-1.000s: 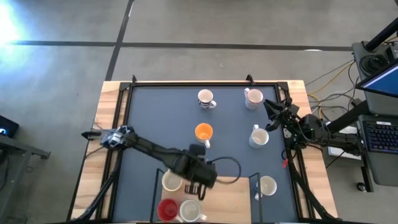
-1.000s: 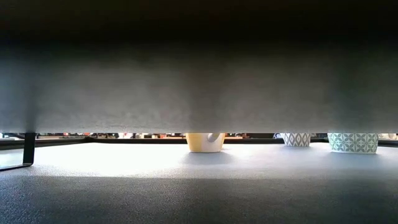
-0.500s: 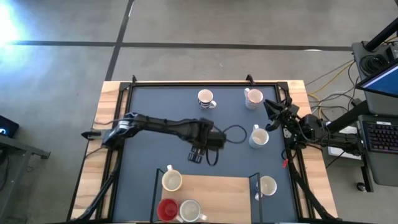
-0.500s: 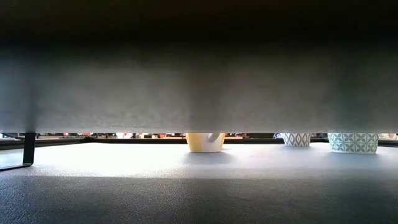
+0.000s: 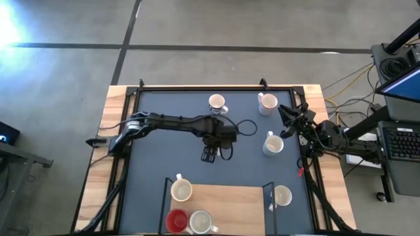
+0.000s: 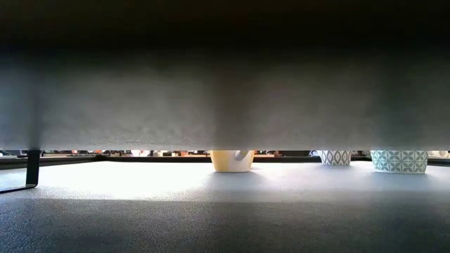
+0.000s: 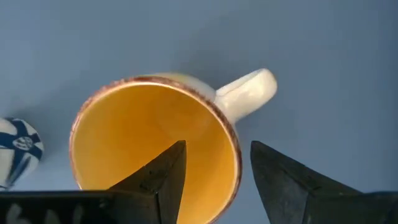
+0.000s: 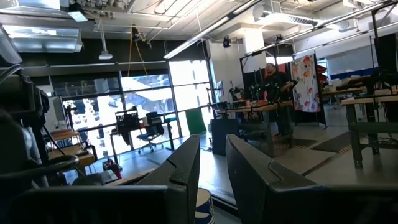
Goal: Place coffee mugs
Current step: Put the yellow mug on the shelf
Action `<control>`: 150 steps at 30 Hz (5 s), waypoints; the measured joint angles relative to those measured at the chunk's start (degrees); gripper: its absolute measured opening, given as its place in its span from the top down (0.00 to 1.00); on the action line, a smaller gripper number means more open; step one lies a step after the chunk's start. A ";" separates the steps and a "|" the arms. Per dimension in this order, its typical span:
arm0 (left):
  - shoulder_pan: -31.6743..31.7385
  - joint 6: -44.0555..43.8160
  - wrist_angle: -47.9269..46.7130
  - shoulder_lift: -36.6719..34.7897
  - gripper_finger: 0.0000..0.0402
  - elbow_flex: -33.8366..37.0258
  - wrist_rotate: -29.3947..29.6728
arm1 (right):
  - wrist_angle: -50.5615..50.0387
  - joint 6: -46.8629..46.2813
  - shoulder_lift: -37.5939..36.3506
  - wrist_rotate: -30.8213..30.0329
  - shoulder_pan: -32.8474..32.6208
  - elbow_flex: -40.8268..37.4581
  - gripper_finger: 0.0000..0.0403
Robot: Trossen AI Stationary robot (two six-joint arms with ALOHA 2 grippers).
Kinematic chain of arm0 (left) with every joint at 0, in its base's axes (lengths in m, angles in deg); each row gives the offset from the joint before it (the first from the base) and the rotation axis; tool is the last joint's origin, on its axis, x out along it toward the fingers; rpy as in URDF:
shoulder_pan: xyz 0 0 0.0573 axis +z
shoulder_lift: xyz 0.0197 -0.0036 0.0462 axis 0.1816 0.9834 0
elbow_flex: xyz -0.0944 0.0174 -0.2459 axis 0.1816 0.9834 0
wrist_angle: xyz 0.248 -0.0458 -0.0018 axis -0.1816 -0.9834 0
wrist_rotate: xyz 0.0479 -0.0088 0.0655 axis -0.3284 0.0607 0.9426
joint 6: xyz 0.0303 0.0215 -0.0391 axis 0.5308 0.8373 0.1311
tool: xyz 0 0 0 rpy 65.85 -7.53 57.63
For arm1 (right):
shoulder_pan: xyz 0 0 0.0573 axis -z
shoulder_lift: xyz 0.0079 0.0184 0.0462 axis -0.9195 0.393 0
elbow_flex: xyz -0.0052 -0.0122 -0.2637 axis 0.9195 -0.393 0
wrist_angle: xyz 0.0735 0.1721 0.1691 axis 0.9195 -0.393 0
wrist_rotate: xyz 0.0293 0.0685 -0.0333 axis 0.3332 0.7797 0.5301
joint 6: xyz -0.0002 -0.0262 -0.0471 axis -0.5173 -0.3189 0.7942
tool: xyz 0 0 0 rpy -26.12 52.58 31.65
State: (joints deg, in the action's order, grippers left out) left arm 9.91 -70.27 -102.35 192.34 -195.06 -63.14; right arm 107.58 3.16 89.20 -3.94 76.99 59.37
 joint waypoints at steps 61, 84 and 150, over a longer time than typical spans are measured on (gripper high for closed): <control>4.58 -43.50 -6.14 0.00 0.65 -7.88 0.92 | 0.00 0.02 0.00 0.00 0.00 0.00 0.83; 2.10 -3.14 -9.37 0.04 0.68 -0.32 2.80 | 0.00 0.00 -0.01 0.00 0.00 0.00 0.83; 3.39 -35.77 -5.50 0.02 0.62 -6.92 -8.17 | 0.00 0.00 -0.02 0.00 0.00 0.00 0.83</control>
State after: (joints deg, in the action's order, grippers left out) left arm 13.29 -106.04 -107.85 192.36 -201.98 -71.31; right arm 107.58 3.16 89.18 -3.94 77.00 59.37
